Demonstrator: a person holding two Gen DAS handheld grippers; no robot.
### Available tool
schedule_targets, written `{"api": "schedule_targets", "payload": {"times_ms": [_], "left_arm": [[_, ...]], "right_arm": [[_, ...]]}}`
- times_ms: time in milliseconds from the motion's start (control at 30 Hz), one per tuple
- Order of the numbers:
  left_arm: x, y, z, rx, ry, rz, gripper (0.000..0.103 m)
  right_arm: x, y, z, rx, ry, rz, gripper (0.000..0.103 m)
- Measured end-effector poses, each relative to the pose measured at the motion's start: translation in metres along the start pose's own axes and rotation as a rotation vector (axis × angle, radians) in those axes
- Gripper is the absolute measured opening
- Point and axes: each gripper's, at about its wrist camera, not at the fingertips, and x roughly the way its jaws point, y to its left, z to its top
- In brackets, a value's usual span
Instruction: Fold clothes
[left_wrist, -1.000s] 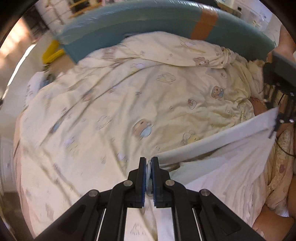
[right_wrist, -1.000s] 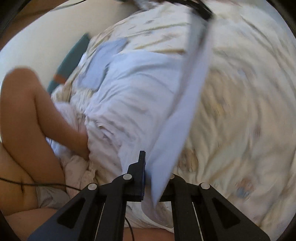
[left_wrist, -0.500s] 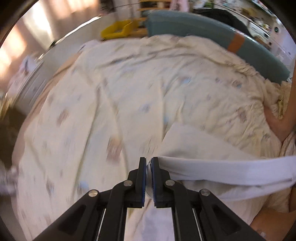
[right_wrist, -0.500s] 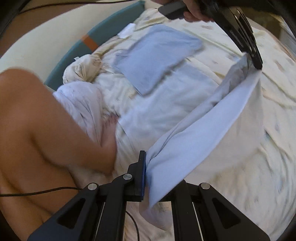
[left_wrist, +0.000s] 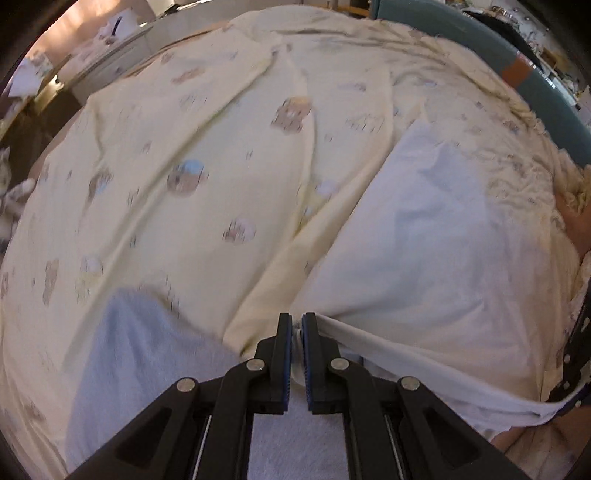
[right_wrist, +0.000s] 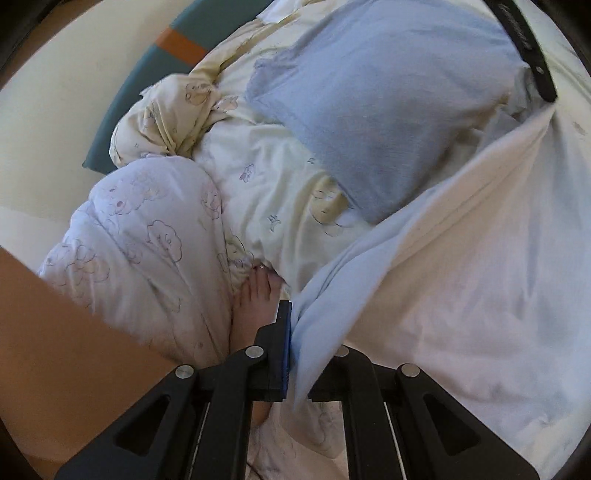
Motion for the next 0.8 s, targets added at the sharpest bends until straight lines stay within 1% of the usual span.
{"api": "schedule_targets", "payload": {"times_ms": [33,67,100,133,167,200,267,300,367,400,467,533,567,600,633,667,700,733,800], "left_arm": [[0.005,0.001,-0.004,-0.016,0.016,0.036,0.019],[0.01,0.002,-0.009,-0.033,0.033,0.071,0.022],[0.008,0.004,-0.014,-0.061,0.021,0.081,0.028],[0.004,0.006,-0.019,-0.096,-0.003,0.079,0.035],[0.0,0.008,-0.024,-0.13,-0.028,0.076,0.038],[-0.008,0.011,-0.03,-0.179,-0.066,0.07,0.039],[-0.026,0.01,-0.042,-0.244,-0.13,0.071,0.041],[-0.034,0.01,-0.047,-0.272,-0.16,0.073,0.043],[-0.053,0.005,-0.06,-0.314,-0.2,0.098,0.043],[-0.06,0.005,-0.065,-0.332,-0.206,0.122,0.043],[-0.071,0.007,-0.079,-0.391,-0.2,0.181,0.043],[-0.084,0.007,-0.093,-0.49,-0.216,0.225,0.043],[-0.091,0.004,-0.099,-0.542,-0.256,0.199,0.043],[-0.095,-0.001,-0.1,-0.579,-0.305,0.126,0.044],[-0.094,-0.015,-0.098,-0.593,-0.338,0.038,0.046],[-0.09,-0.029,-0.093,-0.584,-0.347,-0.01,0.046],[-0.081,-0.049,-0.086,-0.561,-0.345,-0.055,0.046],[-0.066,-0.066,-0.083,-0.551,-0.327,-0.113,0.046],[-0.034,-0.094,-0.08,-0.541,-0.268,-0.221,0.046]], "right_arm": [[0.009,-0.001,0.003,0.013,0.011,0.002,0.011],[0.016,-0.003,0.004,0.035,0.022,0.002,0.012],[0.023,-0.006,0.005,0.061,0.033,0.0,0.014],[0.028,-0.004,0.005,0.068,0.036,0.008,0.023],[0.031,0.001,0.004,0.067,0.035,0.021,0.036],[0.034,0.006,0.004,0.065,0.035,0.033,0.044],[0.034,0.021,0.006,0.054,0.009,0.106,0.093],[0.033,0.027,0.006,0.055,-0.012,0.174,0.099],[0.029,0.037,0.006,0.067,-0.048,0.276,0.101],[0.023,0.039,0.004,0.067,-0.076,0.297,0.101],[0.009,0.04,-0.003,0.061,-0.146,0.312,0.1],[-0.016,0.031,-0.014,0.054,-0.242,0.3,0.1],[-0.028,0.025,-0.018,0.049,-0.279,0.296,0.1],[-0.04,0.018,-0.021,0.042,-0.311,0.295,0.1],[-0.053,0.009,-0.023,0.032,-0.346,0.296,0.1],[-0.065,-0.001,-0.026,0.036,-0.384,0.259,0.1],[-0.075,-0.011,-0.03,0.048,-0.424,0.203,0.1],[-0.077,-0.019,-0.038,0.067,-0.425,0.179,0.099],[-0.071,-0.033,-0.058,0.112,-0.39,0.162,0.092]]}}
